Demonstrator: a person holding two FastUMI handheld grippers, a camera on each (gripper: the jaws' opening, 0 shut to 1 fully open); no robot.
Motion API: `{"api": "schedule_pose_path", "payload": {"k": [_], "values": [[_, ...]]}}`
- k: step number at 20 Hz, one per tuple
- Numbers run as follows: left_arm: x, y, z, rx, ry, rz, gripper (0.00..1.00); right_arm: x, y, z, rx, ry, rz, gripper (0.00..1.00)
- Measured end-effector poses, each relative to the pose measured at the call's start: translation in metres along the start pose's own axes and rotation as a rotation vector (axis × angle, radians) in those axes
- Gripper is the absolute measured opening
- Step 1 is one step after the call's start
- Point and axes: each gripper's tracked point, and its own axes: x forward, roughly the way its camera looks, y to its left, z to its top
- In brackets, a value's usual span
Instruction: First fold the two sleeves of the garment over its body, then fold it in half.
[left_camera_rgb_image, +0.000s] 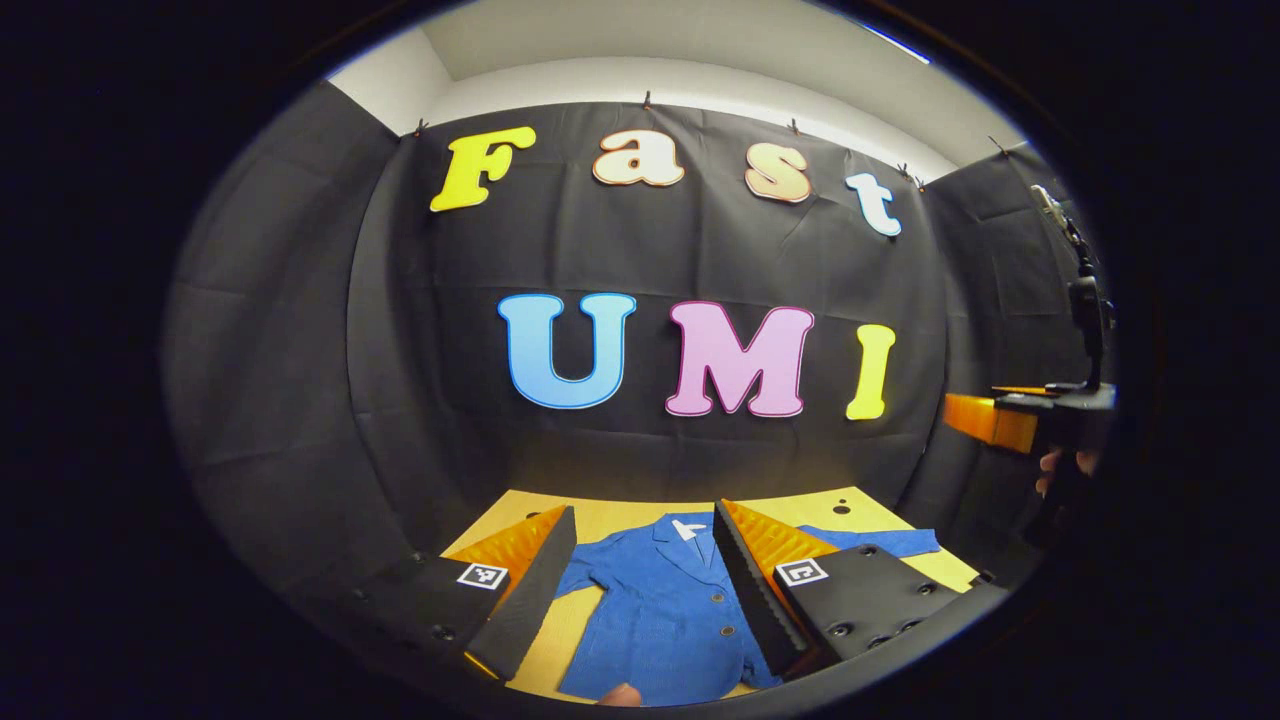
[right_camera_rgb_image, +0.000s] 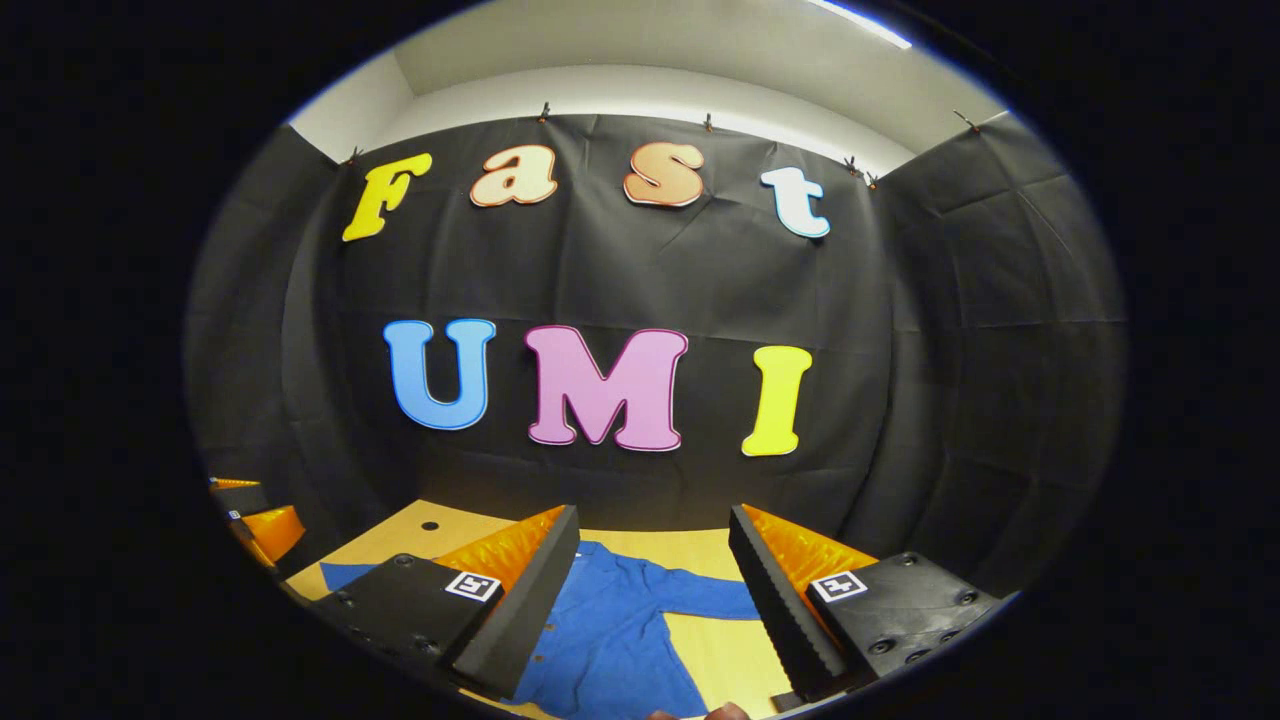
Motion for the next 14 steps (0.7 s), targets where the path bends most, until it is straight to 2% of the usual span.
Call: {"api": "schedule_pose_path", "payload": {"k": [5,8,11,13,14], "values": [[0.011,0.004,-0.005,-0.009,0.007,-0.005,0.80,0.066,-0.063,-0.017,0.023,0.207,-0.009,0.96],[0.021,0.002,-0.009,-0.023,0.020,0.001,0.80,0.113,-0.122,-0.053,0.041,0.374,-0.071,0.96],[0.035,0.002,-0.016,-0.011,0.044,0.016,0.80,0.157,-0.173,-0.106,0.122,0.565,-0.116,0.97],[0.048,0.000,-0.019,-0.015,0.059,0.033,0.80,0.185,-0.210,-0.165,0.143,0.736,-0.148,0.97],[0.058,-0.001,-0.023,-0.024,0.077,0.044,0.80,0.192,-0.234,-0.201,0.117,0.845,-0.188,0.97]]}}
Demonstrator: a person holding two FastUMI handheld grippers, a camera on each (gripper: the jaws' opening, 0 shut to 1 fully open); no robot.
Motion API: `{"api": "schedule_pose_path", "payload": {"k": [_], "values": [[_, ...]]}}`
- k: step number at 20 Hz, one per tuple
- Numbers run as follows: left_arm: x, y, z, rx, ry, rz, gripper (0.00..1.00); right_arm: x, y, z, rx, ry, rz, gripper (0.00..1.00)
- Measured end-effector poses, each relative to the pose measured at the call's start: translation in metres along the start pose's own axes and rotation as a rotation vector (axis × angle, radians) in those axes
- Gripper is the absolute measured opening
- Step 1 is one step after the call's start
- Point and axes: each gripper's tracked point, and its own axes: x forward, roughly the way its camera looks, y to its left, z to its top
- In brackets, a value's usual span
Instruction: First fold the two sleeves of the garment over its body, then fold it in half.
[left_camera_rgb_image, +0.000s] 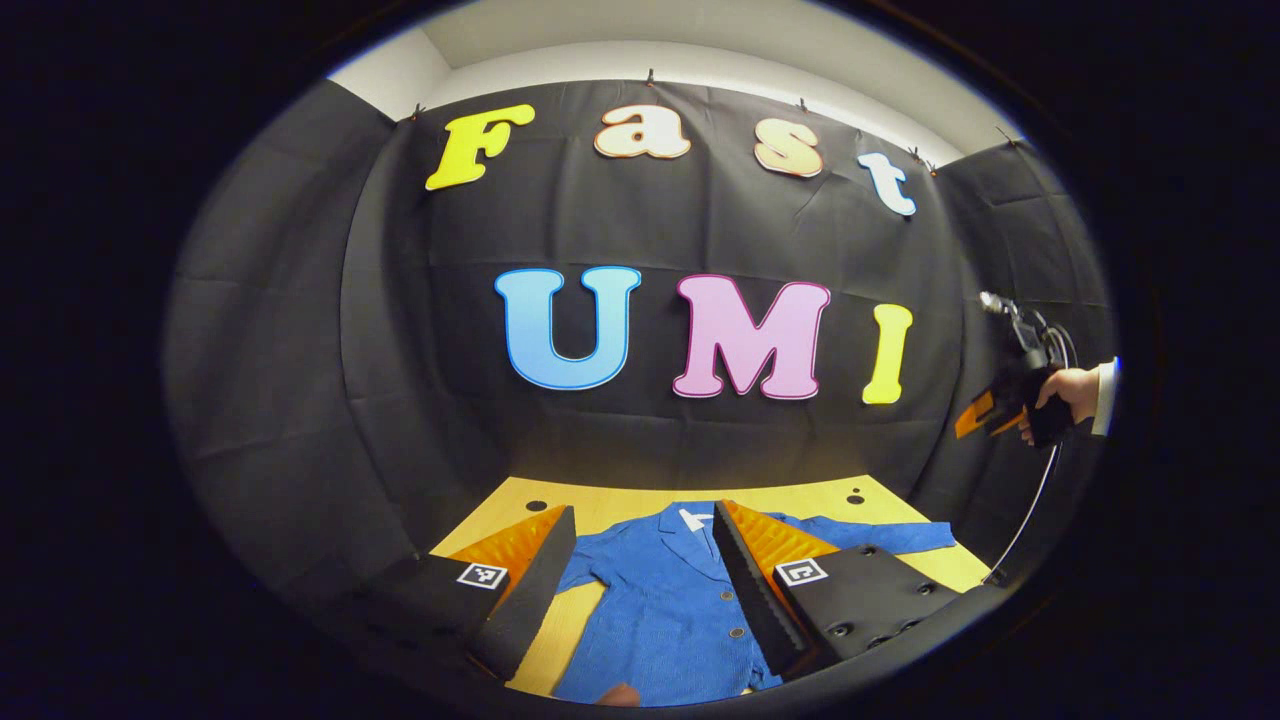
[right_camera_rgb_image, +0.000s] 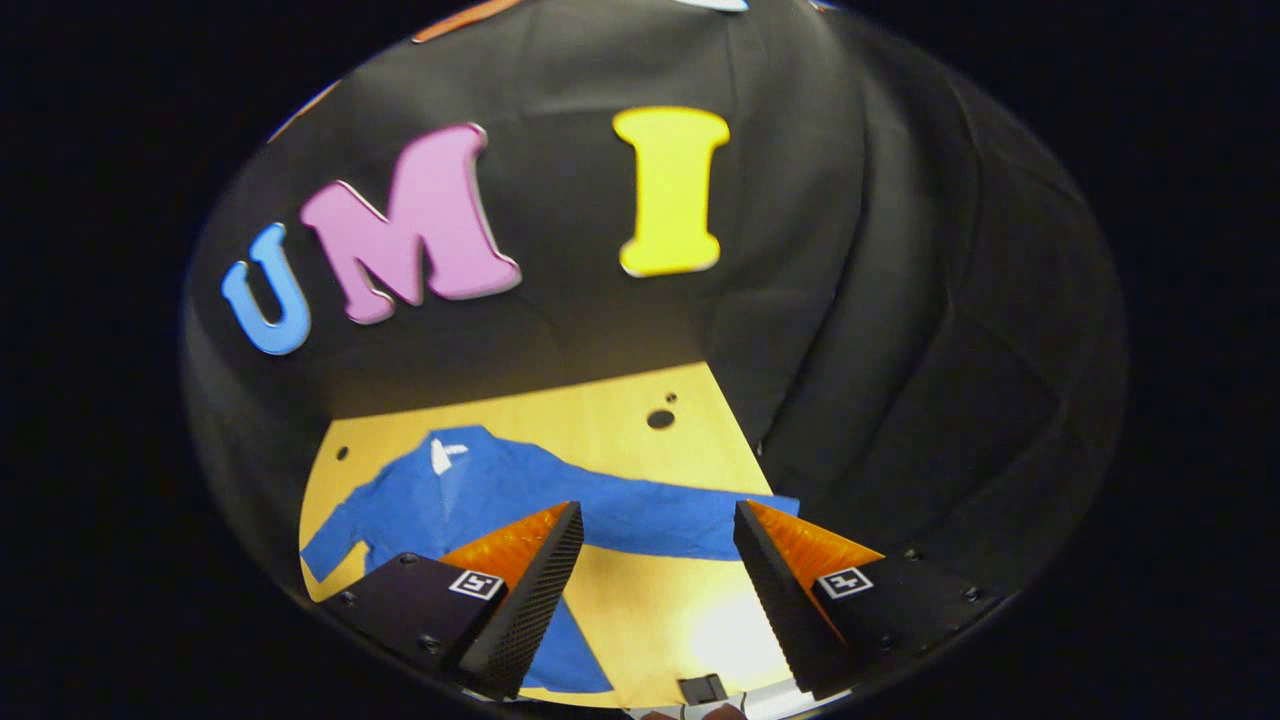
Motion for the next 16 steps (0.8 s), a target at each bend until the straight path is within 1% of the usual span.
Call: {"api": "schedule_pose_path", "payload": {"k": [2,3,5,8,10,11,14,16], "values": [[0.022,-0.006,-0.011,-0.012,0.069,0.026,0.80,0.058,-0.038,-0.040,-0.002,0.216,-0.042,0.98],[0.030,-0.009,-0.014,-0.010,0.091,0.040,0.80,0.094,-0.047,-0.060,0.017,0.320,-0.052,1.00],[0.051,-0.013,-0.019,-0.007,0.133,0.072,0.80,0.137,-0.061,-0.079,0.049,0.422,-0.064,1.00],[0.075,-0.029,-0.031,-0.037,0.215,0.101,0.80,0.180,-0.087,-0.101,0.063,0.516,-0.077,1.00],[0.086,-0.047,-0.034,-0.071,0.241,0.092,0.80,0.204,-0.096,-0.111,0.053,0.559,-0.081,1.00],[0.092,-0.053,-0.038,-0.069,0.254,0.093,0.80,0.212,-0.102,-0.119,0.055,0.590,-0.091,0.99],[0.106,-0.062,-0.038,-0.020,0.267,0.102,0.80,0.230,-0.120,-0.138,0.047,0.651,-0.122,1.00],[0.117,-0.066,-0.038,0.011,0.269,0.101,0.80,0.236,-0.126,-0.148,0.056,0.682,-0.125,0.99]]}}
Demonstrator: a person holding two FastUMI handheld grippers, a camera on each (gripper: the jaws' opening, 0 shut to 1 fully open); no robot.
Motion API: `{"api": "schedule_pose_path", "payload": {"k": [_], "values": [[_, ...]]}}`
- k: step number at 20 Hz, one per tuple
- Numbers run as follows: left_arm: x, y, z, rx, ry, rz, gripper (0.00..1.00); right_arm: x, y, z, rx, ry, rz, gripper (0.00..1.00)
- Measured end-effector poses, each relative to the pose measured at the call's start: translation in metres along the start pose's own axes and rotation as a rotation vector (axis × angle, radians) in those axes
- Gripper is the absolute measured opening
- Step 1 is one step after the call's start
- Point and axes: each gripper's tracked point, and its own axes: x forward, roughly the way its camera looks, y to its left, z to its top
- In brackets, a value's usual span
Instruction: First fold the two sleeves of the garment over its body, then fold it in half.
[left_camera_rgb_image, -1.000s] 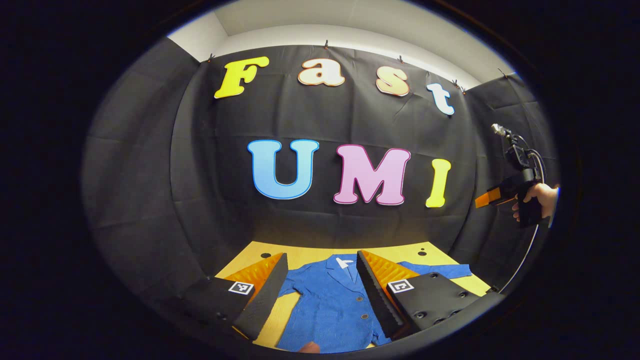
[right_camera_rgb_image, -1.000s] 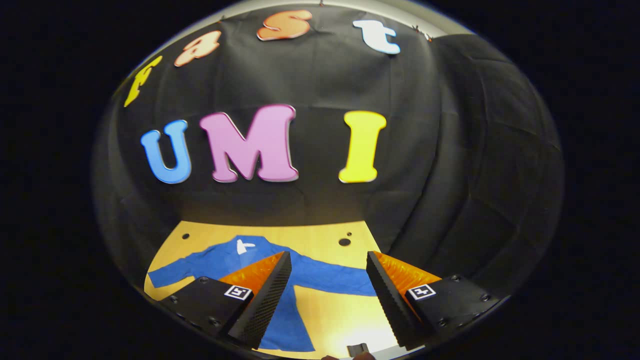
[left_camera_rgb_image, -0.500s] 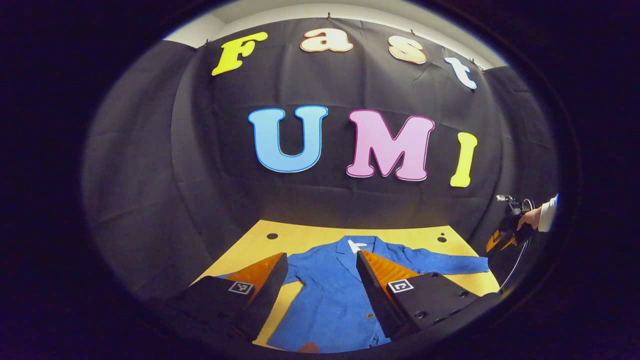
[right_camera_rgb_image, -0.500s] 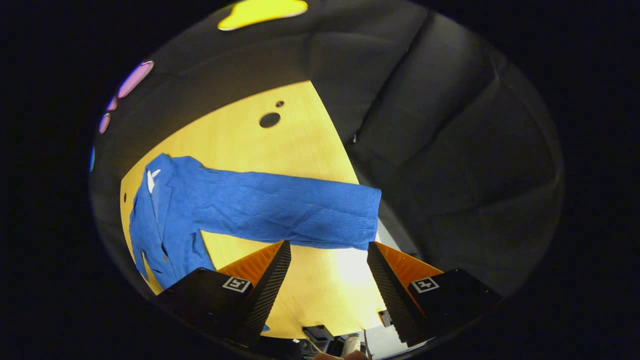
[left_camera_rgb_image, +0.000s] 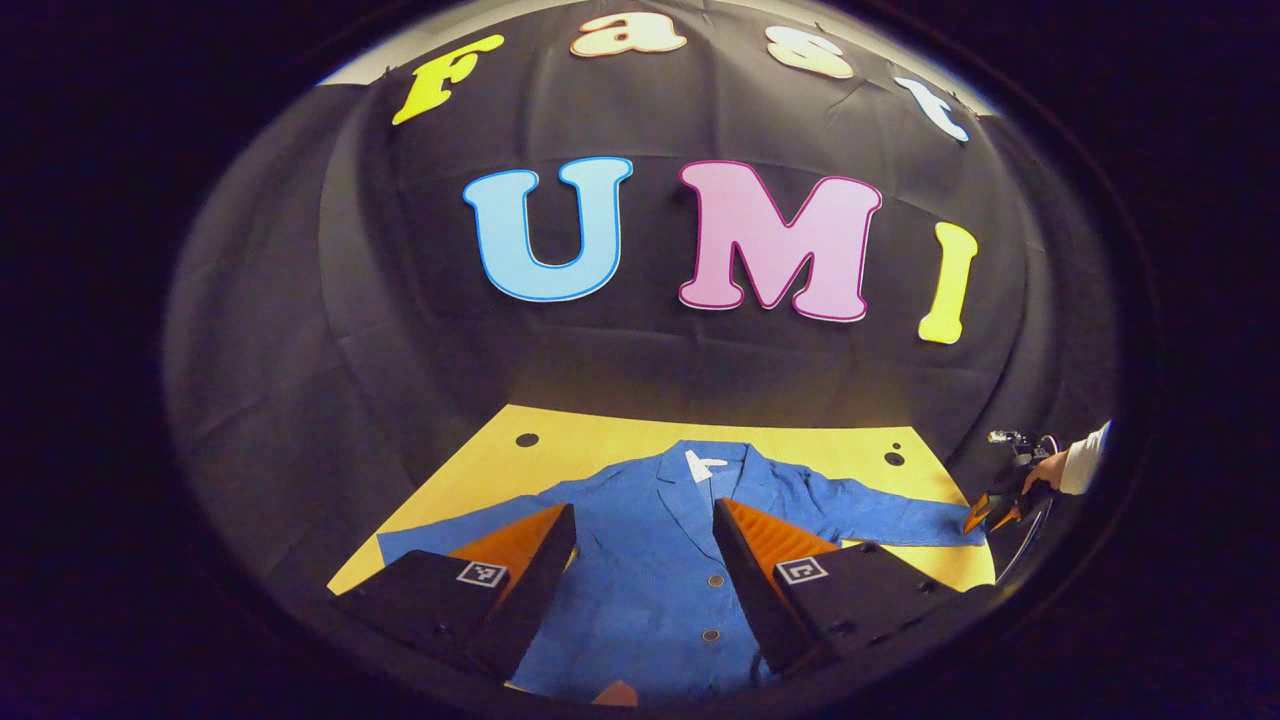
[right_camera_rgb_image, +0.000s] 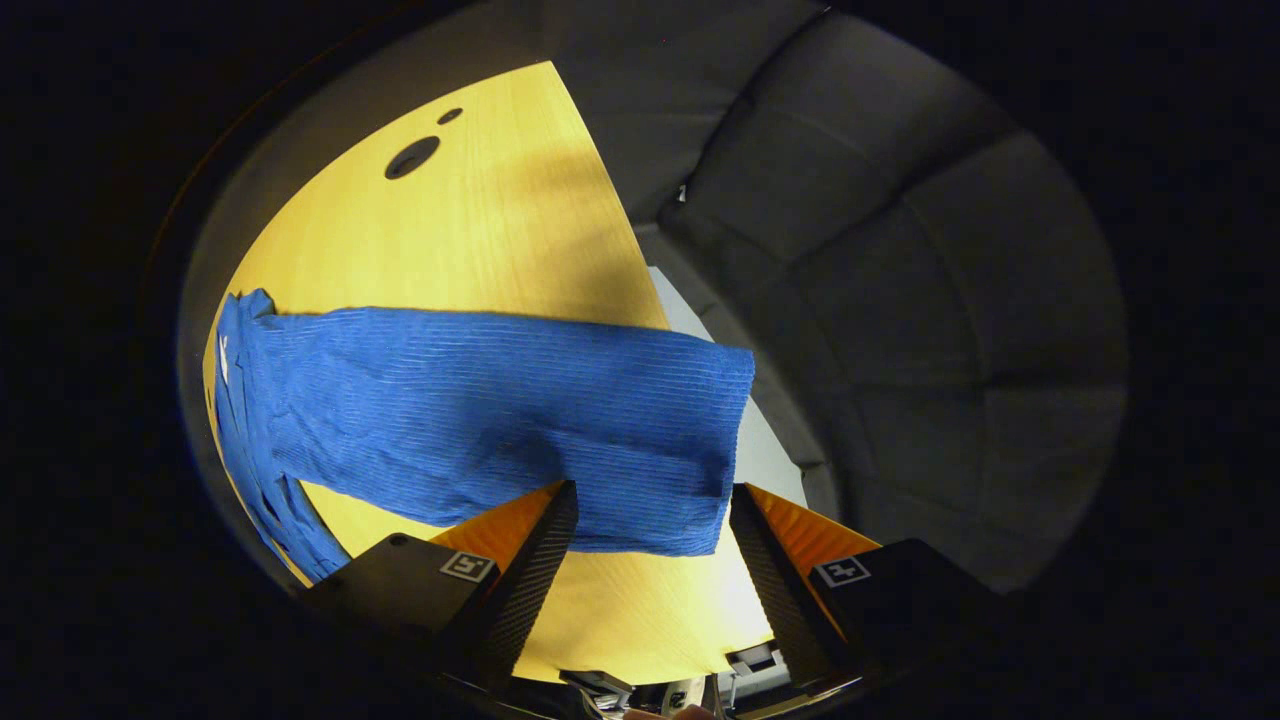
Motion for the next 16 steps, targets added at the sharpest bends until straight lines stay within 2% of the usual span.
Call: {"api": "schedule_pose_path", "payload": {"k": [1,2,3,4,5,6,7,9,11,14,16], "values": [[0.006,-0.004,0.000,0.010,0.010,-0.003,0.80,0.006,0.007,-0.002,0.021,0.019,0.057,0.99],[0.010,-0.009,-0.001,0.016,0.028,-0.007,0.80,0.005,0.011,-0.001,0.048,0.031,0.079,0.91],[0.011,-0.013,-0.001,0.020,0.035,-0.013,0.80,0.006,0.012,0.001,0.051,0.028,0.083,0.83],[0.011,-0.017,0.000,0.025,0.034,-0.023,0.81,0.007,0.013,0.000,0.038,0.027,0.087,0.82],[0.012,-0.021,0.002,0.032,0.029,-0.035,0.81,0.006,0.014,0.000,0.031,0.023,0.091,0.76],[0.013,-0.024,0.003,0.039,0.025,-0.047,0.81,0.006,0.018,0.000,0.031,0.019,0.099,0.82],[0.013,-0.025,0.004,0.045,0.021,-0.056,0.81,0.005,0.026,0.001,0.037,0.017,0.110,0.57],[0.012,-0.020,0.004,0.039,0.021,-0.062,0.81,0.004,0.029,0.000,-0.032,0.003,0.069,0.07],[0.012,-0.007,0.004,0.025,0.021,-0.047,0.81,0.001,0.031,0.001,-0.090,-0.031,0.040,0.06],[0.008,0.011,-0.001,-0.005,0.024,-0.038,0.81,-0.026,0.043,0.009,-0.128,-0.100,0.045,0.05],[0.006,0.027,-0.004,-0.047,0.032,-0.041,0.81,-0.056,0.062,0.010,-0.142,-0.130,0.075,0.05]]}}
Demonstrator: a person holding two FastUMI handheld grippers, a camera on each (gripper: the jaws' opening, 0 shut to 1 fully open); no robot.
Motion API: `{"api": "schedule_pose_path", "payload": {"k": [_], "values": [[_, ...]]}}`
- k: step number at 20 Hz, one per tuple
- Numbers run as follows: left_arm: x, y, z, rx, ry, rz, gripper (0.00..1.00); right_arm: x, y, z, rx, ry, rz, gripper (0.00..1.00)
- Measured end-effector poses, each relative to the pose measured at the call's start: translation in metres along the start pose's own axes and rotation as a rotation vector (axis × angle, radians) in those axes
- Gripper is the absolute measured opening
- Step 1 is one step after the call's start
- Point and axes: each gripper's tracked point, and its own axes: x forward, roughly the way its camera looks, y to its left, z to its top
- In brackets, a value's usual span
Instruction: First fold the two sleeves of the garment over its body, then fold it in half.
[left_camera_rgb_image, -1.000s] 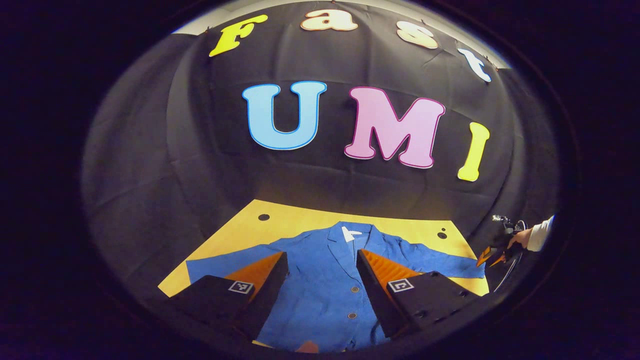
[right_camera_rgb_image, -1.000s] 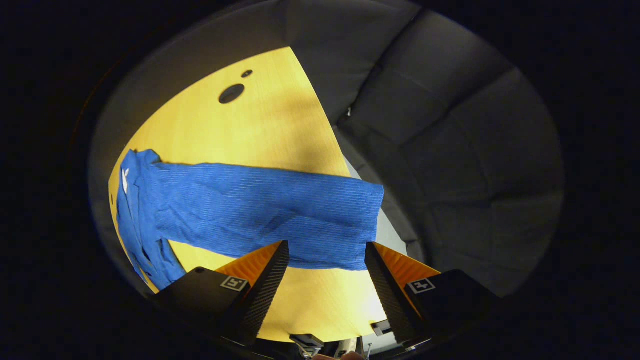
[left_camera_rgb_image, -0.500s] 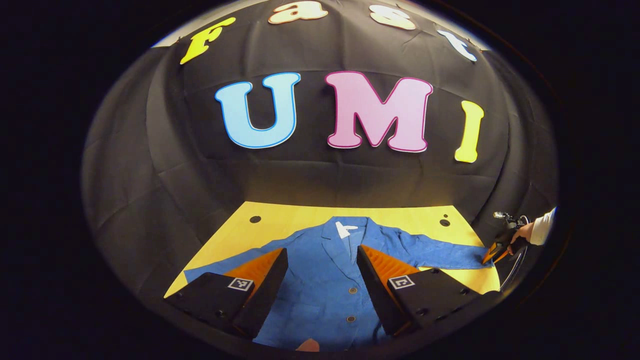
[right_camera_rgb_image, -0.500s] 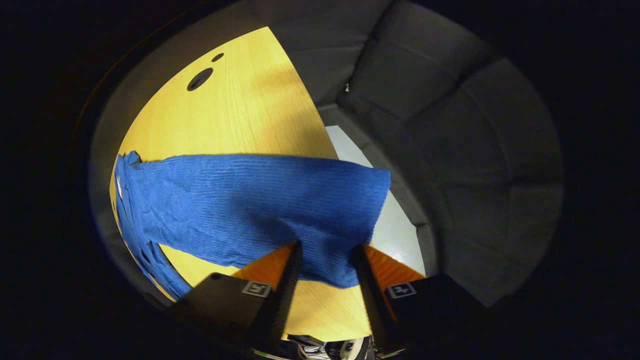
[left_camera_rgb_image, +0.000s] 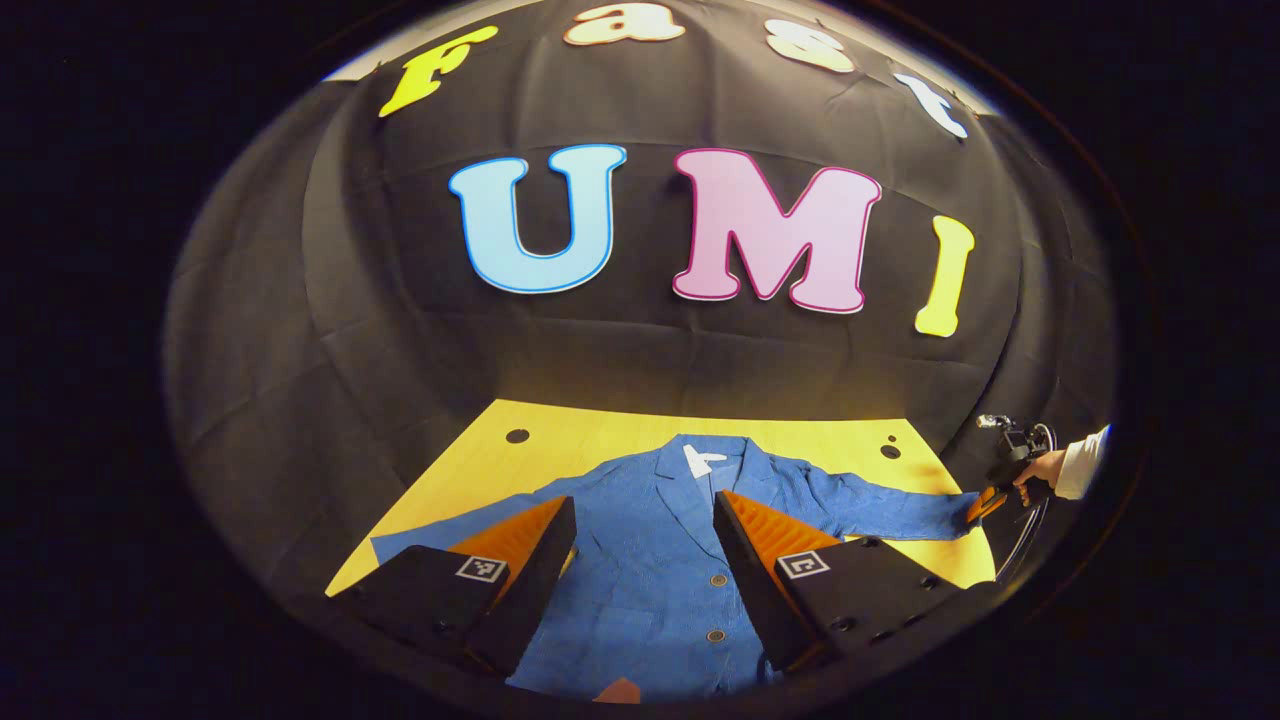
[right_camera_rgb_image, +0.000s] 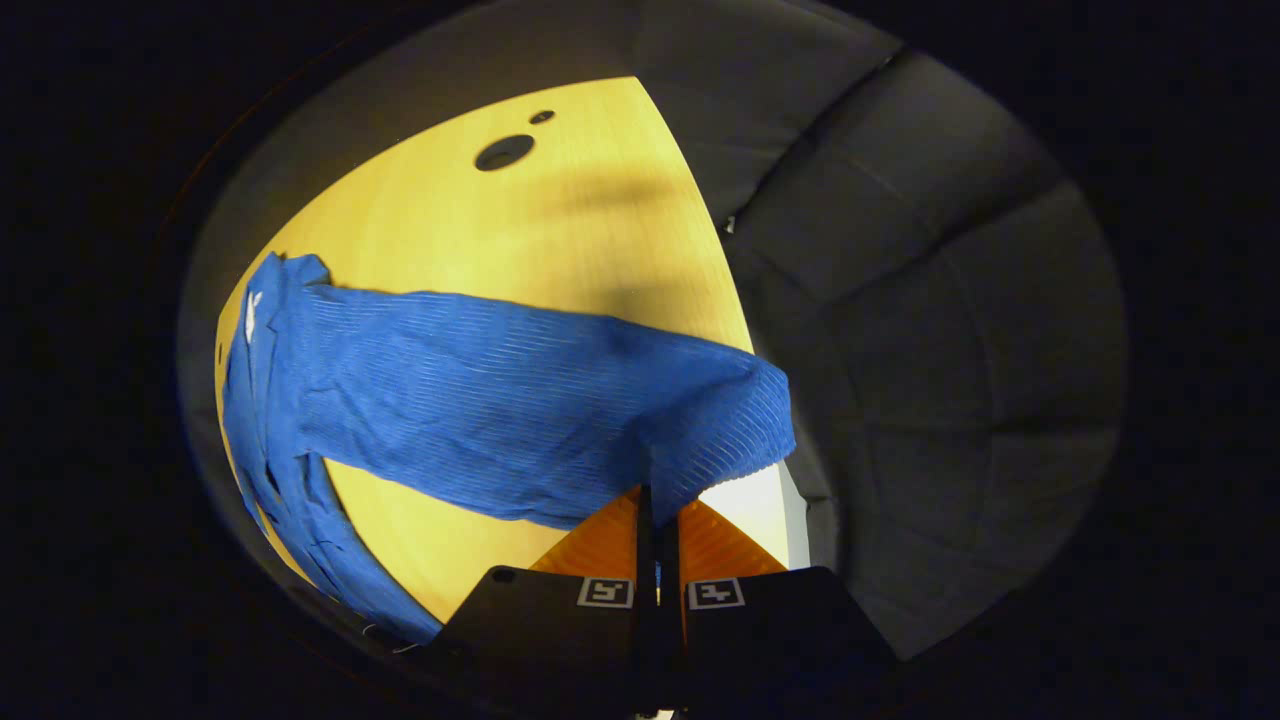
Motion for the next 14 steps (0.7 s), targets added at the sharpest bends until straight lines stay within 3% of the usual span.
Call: {"api": "schedule_pose_path", "payload": {"k": [6,10,14], "values": [[-0.020,0.086,-0.006,-0.059,-0.023,0.078,0.81,-0.131,0.096,0.082,0.041,-0.288,0.178,0.05],[-0.042,0.149,-0.018,-0.082,-0.019,0.136,0.82,-0.207,0.212,0.112,-0.077,-0.430,0.259,0.05],[-0.057,0.220,-0.036,-0.121,-0.012,0.247,0.82,-0.266,0.353,0.099,-0.263,-0.456,0.356,0.05]]}}
